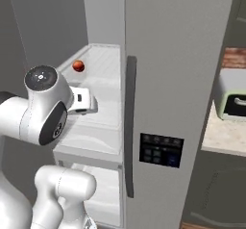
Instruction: Pick the orange and peach from the fridge and place them inside the tupperware on the counter.
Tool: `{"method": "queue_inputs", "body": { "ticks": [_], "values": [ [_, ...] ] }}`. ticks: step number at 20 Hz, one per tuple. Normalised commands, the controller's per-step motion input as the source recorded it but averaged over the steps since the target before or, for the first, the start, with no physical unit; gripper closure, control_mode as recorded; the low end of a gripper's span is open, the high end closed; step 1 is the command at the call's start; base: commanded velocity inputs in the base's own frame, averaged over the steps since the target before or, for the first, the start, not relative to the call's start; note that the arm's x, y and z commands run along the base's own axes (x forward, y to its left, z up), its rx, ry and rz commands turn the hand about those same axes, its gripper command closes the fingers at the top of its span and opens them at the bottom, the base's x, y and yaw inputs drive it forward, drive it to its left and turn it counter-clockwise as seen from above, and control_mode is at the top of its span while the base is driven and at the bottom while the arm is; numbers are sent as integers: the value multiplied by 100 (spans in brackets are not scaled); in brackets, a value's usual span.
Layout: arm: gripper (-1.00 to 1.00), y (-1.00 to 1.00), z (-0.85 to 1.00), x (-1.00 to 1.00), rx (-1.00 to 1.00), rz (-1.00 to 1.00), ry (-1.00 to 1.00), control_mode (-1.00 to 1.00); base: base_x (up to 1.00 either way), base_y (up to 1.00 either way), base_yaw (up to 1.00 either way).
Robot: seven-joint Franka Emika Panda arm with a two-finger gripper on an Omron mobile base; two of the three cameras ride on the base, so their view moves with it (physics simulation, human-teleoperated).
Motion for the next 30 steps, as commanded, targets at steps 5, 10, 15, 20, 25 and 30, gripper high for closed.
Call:
{"method": "queue_inputs", "body": {
  "ticks": [5, 10, 15, 20, 25, 30],
  "values": [
    [-100, 0, 0, 0, 0, 0, 0, 100, 87, 18, 3],
    [-100, 16, -3, 0, -3, 0, 0, -100, 26, 42, 1],
    [-100, 74, -2, 18, -10, 0, 0, -100, 0, 0, 0],
    [-100, 34, 1, 43, -4, 1, 0, -100, 0, 0, 0],
    [-100, 0, 4, 38, 0, 2, 0, -100, 0, 0, 0],
    [-100, 0, 0, 52, 0, 0, 0, -100, 0, 0, 0]
  ]
}}
